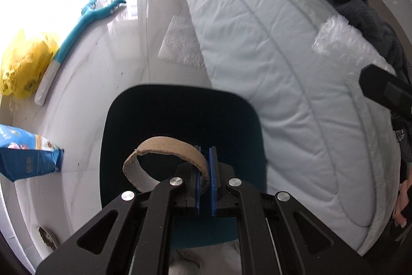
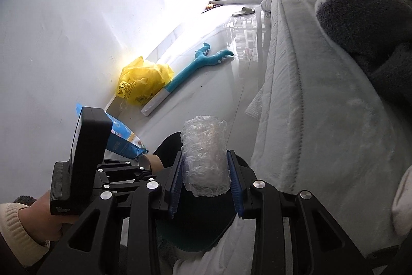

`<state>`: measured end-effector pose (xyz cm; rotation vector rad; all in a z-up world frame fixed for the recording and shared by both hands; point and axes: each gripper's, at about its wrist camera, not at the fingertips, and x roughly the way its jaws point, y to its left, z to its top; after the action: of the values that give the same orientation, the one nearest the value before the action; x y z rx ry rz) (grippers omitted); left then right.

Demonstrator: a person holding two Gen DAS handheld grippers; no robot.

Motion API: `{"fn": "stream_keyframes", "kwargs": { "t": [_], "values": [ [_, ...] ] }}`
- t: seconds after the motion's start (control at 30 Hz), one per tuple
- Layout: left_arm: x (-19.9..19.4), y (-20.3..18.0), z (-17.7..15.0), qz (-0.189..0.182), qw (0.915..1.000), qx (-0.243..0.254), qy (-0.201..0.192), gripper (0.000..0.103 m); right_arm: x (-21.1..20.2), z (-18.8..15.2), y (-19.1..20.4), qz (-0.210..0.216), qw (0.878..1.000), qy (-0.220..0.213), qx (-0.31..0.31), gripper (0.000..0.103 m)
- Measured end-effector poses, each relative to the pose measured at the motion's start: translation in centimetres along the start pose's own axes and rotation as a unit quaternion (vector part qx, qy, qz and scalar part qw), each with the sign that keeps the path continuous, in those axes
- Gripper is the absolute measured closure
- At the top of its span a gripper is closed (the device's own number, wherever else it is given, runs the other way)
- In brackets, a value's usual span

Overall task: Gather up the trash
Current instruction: 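Carry the cardboard ring and bubble wrap in both tools over the teal trash bin, then open the left tool dropping the ring into the bin while the right tool drops the bubble wrap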

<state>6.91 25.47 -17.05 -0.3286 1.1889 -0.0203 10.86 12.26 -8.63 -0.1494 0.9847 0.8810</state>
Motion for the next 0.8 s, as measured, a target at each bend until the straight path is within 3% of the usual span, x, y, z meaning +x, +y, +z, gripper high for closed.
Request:
{"fn": "stream_keyframes", "kwargs": {
  "t": [0.3,0.47,0.63,0.8],
  "values": [
    [2.4,2.4,-1.8,0.008,0.9970,-0.019,0.075,0.096,2.8,0.1,-0.3,0.025,0.998,0.037,0.042,0.069],
    [2.3,3.0,-2.4,0.005,0.9957,-0.020,0.090,0.091,4.7,0.0,0.4,0.025,0.997,0.057,0.048,0.069],
    [1.7,3.7,-2.8,0.009,0.9953,-0.023,0.094,0.058,6.3,-0.2,0.5,0.022,0.996,0.071,0.056,0.069],
    [0.1,3.6,-2.6,0.033,0.9965,-0.006,0.076,0.039,8.0,-0.5,0.8,0.018,0.994,0.086,0.065,0.069]
  ]
}}
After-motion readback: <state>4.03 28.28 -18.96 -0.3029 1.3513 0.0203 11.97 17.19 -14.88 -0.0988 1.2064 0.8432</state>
